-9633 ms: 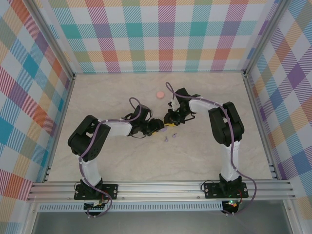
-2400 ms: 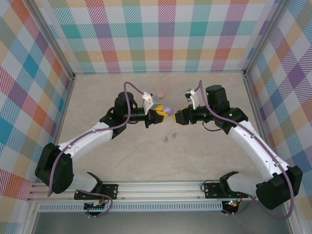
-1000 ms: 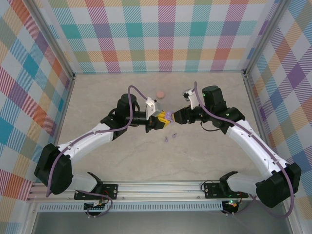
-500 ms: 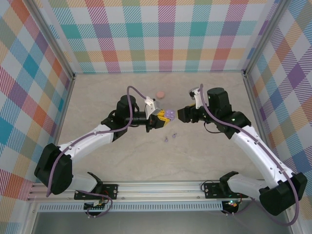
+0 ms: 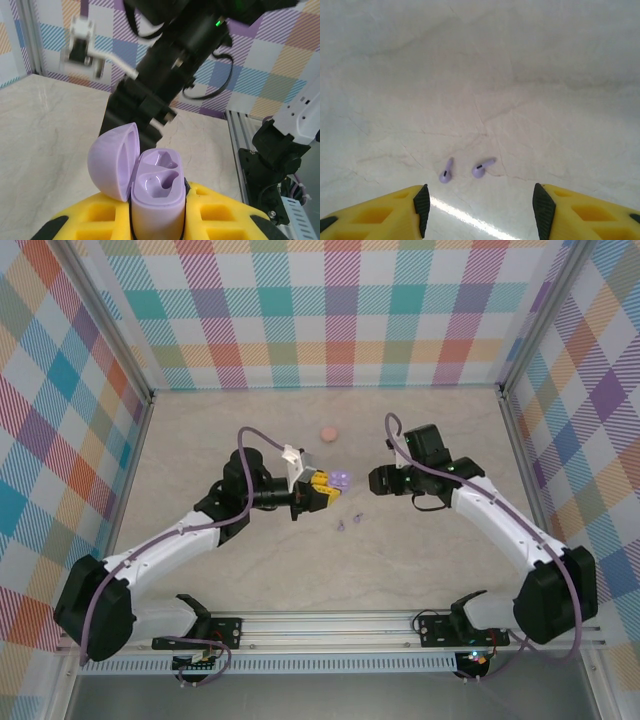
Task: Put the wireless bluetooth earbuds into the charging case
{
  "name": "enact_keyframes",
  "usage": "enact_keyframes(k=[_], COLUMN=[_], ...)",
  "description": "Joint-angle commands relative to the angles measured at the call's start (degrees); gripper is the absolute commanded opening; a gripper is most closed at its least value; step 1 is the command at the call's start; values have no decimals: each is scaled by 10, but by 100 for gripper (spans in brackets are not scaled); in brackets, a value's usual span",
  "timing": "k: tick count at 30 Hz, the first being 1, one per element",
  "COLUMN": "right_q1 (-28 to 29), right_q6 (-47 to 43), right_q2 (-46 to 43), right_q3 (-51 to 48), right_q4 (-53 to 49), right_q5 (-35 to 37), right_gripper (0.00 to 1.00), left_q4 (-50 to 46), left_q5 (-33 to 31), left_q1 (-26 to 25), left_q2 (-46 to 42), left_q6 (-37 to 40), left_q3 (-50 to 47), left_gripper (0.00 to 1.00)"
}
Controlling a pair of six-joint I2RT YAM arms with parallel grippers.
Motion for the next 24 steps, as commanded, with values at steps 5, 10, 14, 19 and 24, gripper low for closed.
enact_keyframes(k=[5,10,14,19,24], right_q1=[1,4,12,22,30], right_q6=[1,14,30,46,62], right_q2=[88,137,170,197,219], right_q3=[-2,-23,-34,-42,-47], right_q4=[-31,-5,11,28,52], right_q5=[-50,-93,-92,-92,-92], right_gripper=[46,36,29,22,19], left_q4=[4,-14,-7,-20,-18], left_q5=[-16,-26,-32,-33,-34], left_q1=[-12,-19,-20,-19,-20], left_q2=[-66,-83,-92,-88,-88], left_q6=[-29,-32,-37,-36,-33], left_q3=[-42,-50,-55,-50,-52], left_gripper=[21,21,21,21,21])
